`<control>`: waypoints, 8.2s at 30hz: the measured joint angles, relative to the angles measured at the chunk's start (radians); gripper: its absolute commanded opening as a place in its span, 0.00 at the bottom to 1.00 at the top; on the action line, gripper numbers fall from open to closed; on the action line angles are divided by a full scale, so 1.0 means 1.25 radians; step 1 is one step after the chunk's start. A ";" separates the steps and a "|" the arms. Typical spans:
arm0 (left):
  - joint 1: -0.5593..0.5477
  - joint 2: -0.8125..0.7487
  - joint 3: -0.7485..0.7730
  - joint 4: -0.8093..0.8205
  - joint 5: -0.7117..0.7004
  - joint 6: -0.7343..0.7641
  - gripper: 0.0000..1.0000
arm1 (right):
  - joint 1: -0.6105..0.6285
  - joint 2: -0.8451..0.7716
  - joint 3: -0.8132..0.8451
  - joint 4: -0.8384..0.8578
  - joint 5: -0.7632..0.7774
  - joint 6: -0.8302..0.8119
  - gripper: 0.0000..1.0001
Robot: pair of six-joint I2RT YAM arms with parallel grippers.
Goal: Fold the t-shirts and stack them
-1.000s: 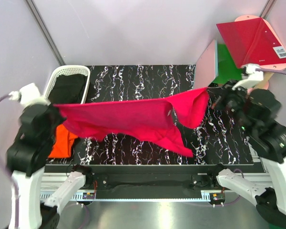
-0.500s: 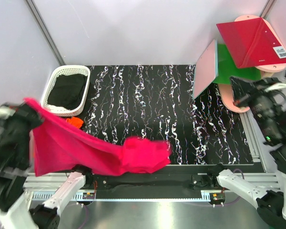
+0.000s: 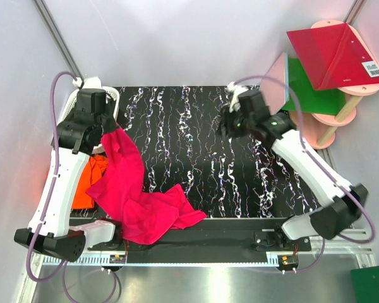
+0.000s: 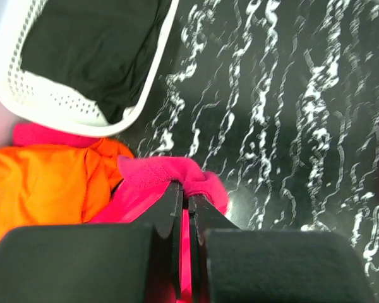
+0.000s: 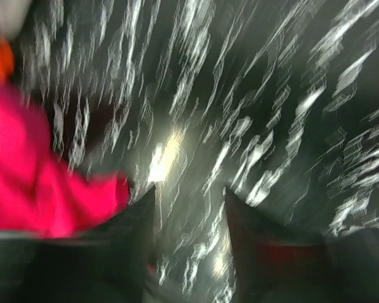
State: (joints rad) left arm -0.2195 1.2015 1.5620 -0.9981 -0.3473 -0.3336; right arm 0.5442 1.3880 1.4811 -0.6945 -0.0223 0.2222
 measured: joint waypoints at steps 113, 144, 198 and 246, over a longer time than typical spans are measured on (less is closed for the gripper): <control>0.066 -0.373 0.350 -0.224 0.060 -0.104 0.00 | 0.450 -0.236 0.514 -0.392 0.527 -0.027 0.00; 0.128 0.393 0.227 0.015 0.102 -0.066 0.00 | -0.106 0.185 0.001 0.295 0.312 -0.212 0.00; -0.110 -0.276 0.227 0.003 -0.085 0.027 0.00 | -0.073 -0.233 0.260 -0.016 0.082 -0.145 0.00; 0.101 0.741 0.430 0.038 0.025 0.043 0.00 | -0.231 0.840 0.592 0.132 0.022 -0.030 0.72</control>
State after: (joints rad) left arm -0.0937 2.1281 2.0995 -0.9504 -0.3157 -0.2802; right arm 0.2554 2.4378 2.2215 -0.5297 0.0051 0.1848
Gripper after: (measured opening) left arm 0.024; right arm 0.745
